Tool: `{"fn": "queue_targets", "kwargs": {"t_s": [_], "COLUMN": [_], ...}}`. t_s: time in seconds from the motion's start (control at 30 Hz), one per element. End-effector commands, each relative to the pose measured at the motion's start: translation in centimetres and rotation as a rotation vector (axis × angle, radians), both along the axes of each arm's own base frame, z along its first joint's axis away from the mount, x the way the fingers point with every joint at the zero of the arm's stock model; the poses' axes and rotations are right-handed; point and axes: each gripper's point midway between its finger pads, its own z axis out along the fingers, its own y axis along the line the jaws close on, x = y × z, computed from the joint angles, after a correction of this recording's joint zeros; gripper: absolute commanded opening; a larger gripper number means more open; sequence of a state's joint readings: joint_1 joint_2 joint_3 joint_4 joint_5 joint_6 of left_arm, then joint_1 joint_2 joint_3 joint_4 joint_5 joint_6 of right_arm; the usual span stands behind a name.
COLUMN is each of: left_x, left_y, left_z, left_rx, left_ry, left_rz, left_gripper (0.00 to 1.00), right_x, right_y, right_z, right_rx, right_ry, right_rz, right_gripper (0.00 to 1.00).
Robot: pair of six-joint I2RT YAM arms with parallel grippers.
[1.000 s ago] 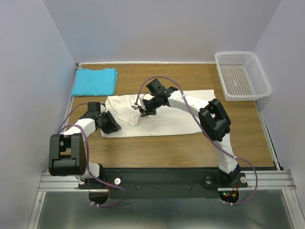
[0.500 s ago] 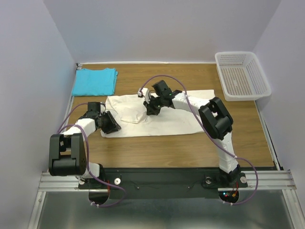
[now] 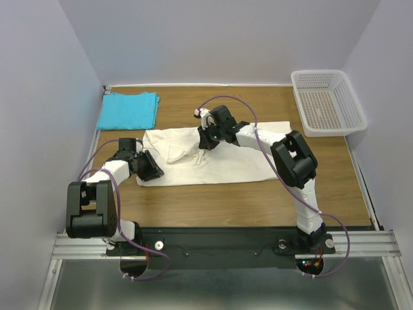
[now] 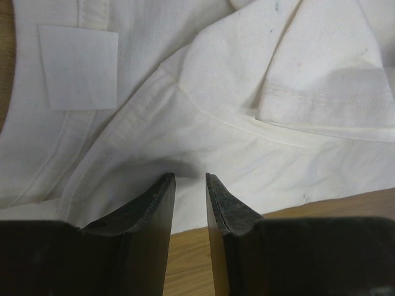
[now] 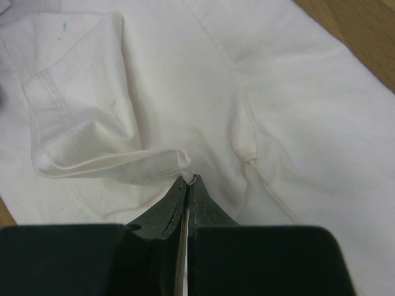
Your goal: Fold and stack the t-shirts
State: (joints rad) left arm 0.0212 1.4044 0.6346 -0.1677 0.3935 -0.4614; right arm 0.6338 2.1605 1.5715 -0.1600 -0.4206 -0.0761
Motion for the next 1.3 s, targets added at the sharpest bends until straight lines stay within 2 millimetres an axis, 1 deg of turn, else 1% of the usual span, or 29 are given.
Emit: {"fn": "queue_targets", "kwargs": {"t_s": [0.0, 0.37, 0.67, 0.77, 0.83, 0.87, 0.9, 1.07, 1.13, 1.17, 1.2, 1.23, 1.27], "left_x": [0.3, 0.2, 0.2, 0.2, 0.2, 0.2, 0.2, 0.2, 0.3, 0.2, 0.2, 0.2, 0.2], "left_y": [-0.3, -0.2, -0.3, -0.3, -0.3, -0.3, -0.3, -0.3, -0.3, -0.3, -0.3, -0.3, -0.4], "left_z": [0.6, 0.5, 0.5, 0.5, 0.5, 0.4, 0.5, 0.5, 0.6, 0.5, 0.6, 0.6, 0.5], "left_rx": [-0.007, -0.005, -0.004, -0.005, -0.003, -0.003, -0.005, -0.005, -0.003, -0.004, -0.004, -0.005, -0.005], "left_ry": [-0.023, -0.018, -0.02, -0.021, -0.019, -0.019, -0.019, -0.019, -0.023, -0.022, -0.022, -0.022, -0.02], "left_rz": [-0.02, -0.019, -0.02, -0.022, -0.022, -0.022, -0.022, -0.023, -0.022, -0.024, -0.024, -0.023, -0.025], "left_gripper": [0.38, 0.38, 0.38, 0.38, 0.38, 0.38, 0.38, 0.38, 0.38, 0.38, 0.38, 0.38, 0.38], "right_x": [2.2, 2.2, 1.2, 1.3, 1.4, 1.5, 1.4, 1.3, 1.4, 1.4, 1.3, 1.3, 1.6], "right_y": [0.2, -1.0, -1.4, -1.7, -2.2, -2.4, -2.6, -3.3, -3.5, -3.6, -3.5, -3.5, -3.3], "right_z": [2.9, 3.6, 4.1, 4.6, 4.6, 4.8, 4.5, 4.1, 4.1, 4.0, 4.1, 4.2, 4.7], "right_rx": [0.073, 0.07, 0.077, 0.08, 0.073, 0.071, 0.065, 0.046, 0.039, 0.038, 0.039, 0.038, 0.044], "right_ry": [-0.023, -0.013, 0.0, -0.004, 0.004, 0.0, 0.015, 0.033, 0.027, 0.027, 0.026, 0.024, 0.01], "right_rz": [-0.109, -0.175, -0.164, -0.189, -0.226, -0.244, -0.261, -0.308, -0.315, -0.314, -0.304, -0.296, -0.29], "right_gripper": [0.01, 0.01, 0.01, 0.01, 0.02, 0.03, 0.07, 0.09, 0.15, 0.2, 0.29, 0.34, 0.37]}}
